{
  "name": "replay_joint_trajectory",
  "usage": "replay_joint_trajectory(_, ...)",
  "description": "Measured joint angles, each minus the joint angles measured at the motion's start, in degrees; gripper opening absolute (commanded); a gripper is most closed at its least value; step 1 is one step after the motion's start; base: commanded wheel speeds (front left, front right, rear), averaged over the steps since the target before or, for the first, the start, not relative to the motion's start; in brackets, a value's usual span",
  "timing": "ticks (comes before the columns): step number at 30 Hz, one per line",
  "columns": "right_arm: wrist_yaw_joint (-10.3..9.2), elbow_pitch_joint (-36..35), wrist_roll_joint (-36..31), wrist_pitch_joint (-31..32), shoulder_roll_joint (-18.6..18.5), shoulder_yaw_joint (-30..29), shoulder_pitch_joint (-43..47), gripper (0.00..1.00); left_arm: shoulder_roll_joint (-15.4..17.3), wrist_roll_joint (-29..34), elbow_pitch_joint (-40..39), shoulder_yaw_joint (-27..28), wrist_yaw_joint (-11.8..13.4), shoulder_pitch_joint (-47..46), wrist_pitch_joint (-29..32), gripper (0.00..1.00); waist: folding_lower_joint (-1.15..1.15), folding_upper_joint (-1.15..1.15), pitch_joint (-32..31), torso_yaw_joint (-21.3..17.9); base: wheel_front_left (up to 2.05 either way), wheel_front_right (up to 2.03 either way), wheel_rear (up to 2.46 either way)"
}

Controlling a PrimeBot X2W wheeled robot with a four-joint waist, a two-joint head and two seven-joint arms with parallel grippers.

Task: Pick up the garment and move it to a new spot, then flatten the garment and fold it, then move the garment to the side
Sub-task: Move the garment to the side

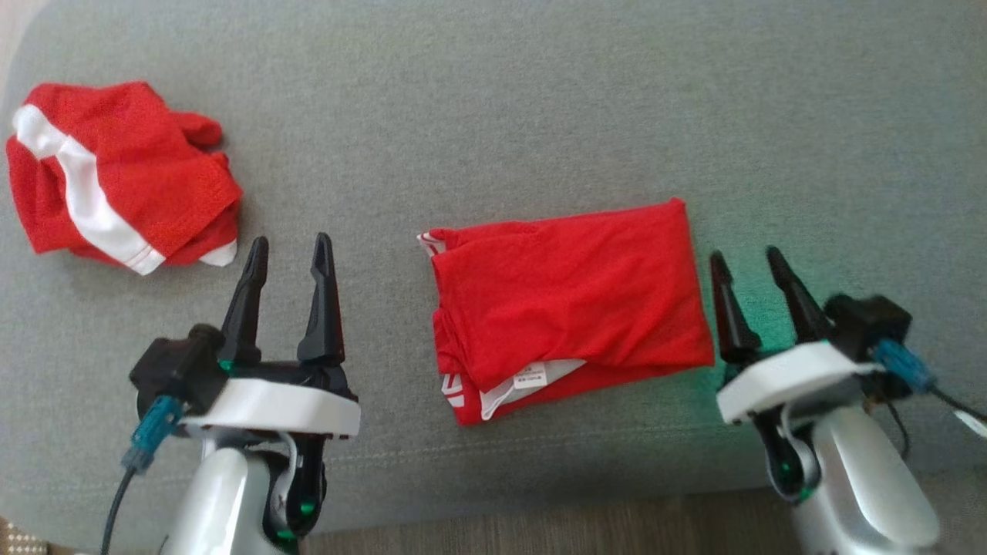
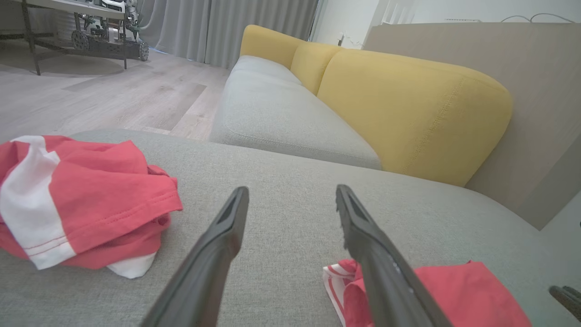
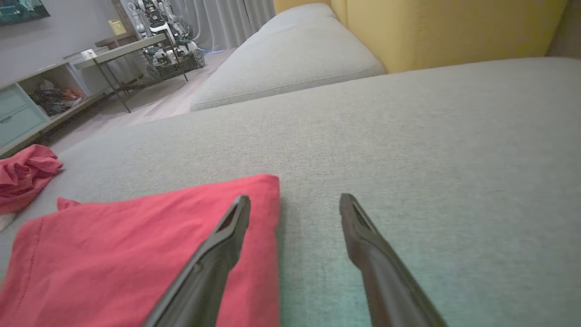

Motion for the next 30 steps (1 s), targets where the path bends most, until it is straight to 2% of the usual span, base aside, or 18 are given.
replay_joint_trajectory(8,0.0,8.5,6.0,0.0,-1.4,6.5,-5.3,1.0,0.0,0.5,0.4,-0.1,-0.5,-1.1,0.0,1.0,0.0,0.0,2.1,1.2,0.0,0.0,0.0)
replay_joint_trajectory(14,0.0,13.1,6.3,0.0,-2.9,9.5,-8.7,1.0,0.0,0.5,0.4,-0.2,-0.6,-2.7,0.0,1.0,0.0,0.0,3.7,2.0,0.0,0.0,0.0)
replay_joint_trajectory(15,0.0,13.5,6.3,0.0,-3.1,10.0,-9.3,0.85,0.0,0.5,0.4,-0.2,-0.8,-3.0,0.0,1.0,0.0,0.0,3.9,2.1,0.0,0.0,0.0)
replay_joint_trajectory(16,0.0,14.0,6.4,0.0,-3.3,10.4,-9.8,0.1,0.0,0.5,0.4,-0.3,-1.0,-3.2,0.0,1.0,0.0,0.0,4.1,2.3,0.0,0.0,0.0)
replay_joint_trajectory(17,0.0,14.1,6.4,0.0,-3.5,11.0,-10.2,0.0,0.0,0.5,0.4,-0.4,-1.0,-3.3,0.0,1.0,0.0,0.0,4.2,2.4,0.0,0.0,0.0)
replay_joint_trajectory(25,0.0,10.6,0.4,0.0,-6.1,13.5,-11.7,0.0,0.0,0.5,0.4,-0.4,-0.9,-3.3,0.0,1.0,0.0,0.0,4.8,2.6,0.0,0.0,0.0)
replay_joint_trajectory(30,0.01,11.2,-0.9,0.0,-9.1,15.6,-16.9,0.0,0.0,0.5,0.4,-0.3,-1.0,-3.6,0.0,1.0,0.0,0.0,4.8,1.7,0.0,0.0,0.0)
